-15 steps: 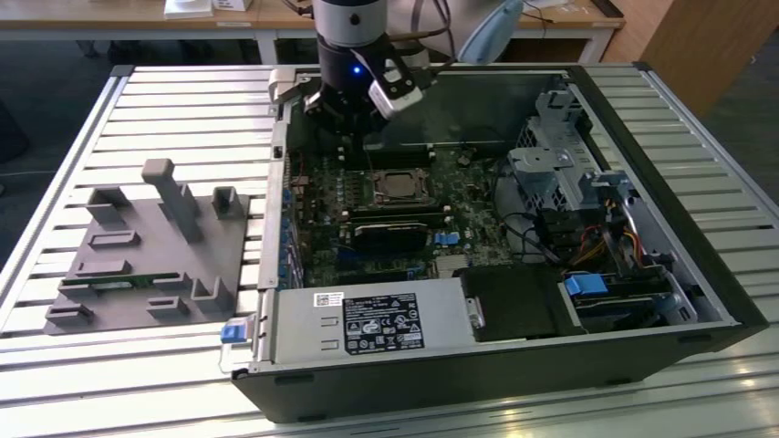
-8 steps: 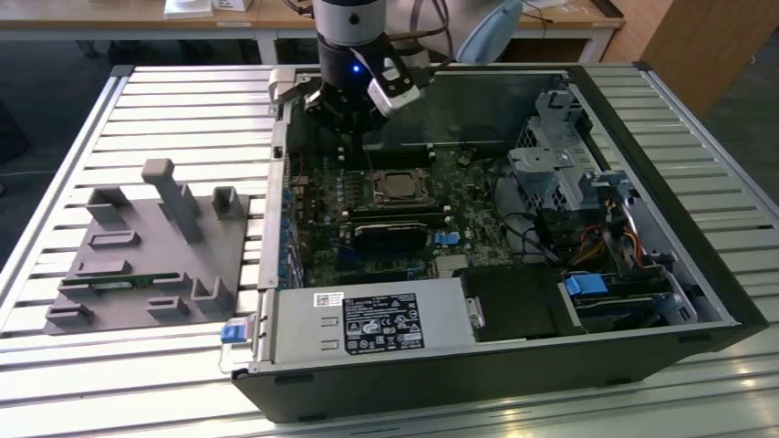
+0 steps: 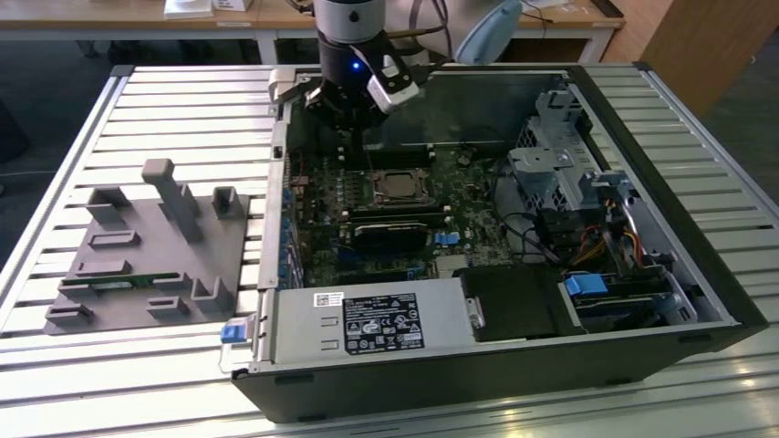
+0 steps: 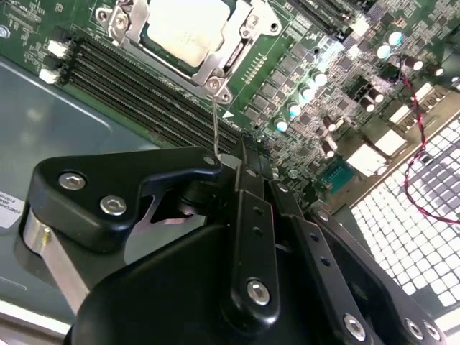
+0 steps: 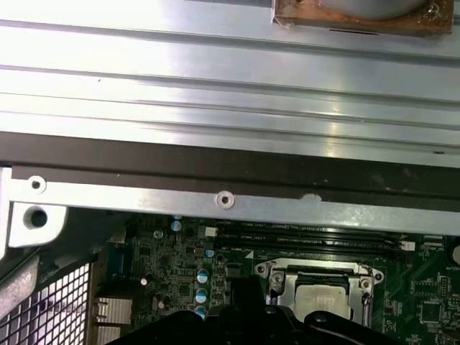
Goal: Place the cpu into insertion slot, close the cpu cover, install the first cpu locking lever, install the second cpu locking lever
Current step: 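Install the first cpu locking lever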
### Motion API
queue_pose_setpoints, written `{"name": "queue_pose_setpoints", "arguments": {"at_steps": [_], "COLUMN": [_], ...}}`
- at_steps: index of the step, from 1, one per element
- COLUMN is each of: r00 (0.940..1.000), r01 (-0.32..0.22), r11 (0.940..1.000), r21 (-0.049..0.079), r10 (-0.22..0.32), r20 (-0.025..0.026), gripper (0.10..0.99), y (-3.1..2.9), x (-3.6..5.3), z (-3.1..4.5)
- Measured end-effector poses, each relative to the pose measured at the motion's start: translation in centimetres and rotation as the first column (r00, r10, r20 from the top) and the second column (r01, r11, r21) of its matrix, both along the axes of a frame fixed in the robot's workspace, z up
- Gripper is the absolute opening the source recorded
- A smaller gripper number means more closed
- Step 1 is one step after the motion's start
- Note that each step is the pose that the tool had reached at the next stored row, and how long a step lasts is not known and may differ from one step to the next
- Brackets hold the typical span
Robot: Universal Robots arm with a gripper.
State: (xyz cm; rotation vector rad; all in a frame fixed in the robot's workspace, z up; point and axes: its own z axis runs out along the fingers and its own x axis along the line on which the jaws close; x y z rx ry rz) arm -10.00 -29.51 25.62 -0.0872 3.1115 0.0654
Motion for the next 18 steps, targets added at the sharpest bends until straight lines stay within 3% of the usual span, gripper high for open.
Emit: {"name": "queue_pose_setpoints", "arguments": {"at_steps": [18], "r00": [1.0000], "r01": [0.000], "r11": [1.0000], "r21": [0.000], "r10": [0.000], "r20": [0.0000], "gripper": [0.106], "y": [0.02], "x": [1.08], "z": [-0.02]}}
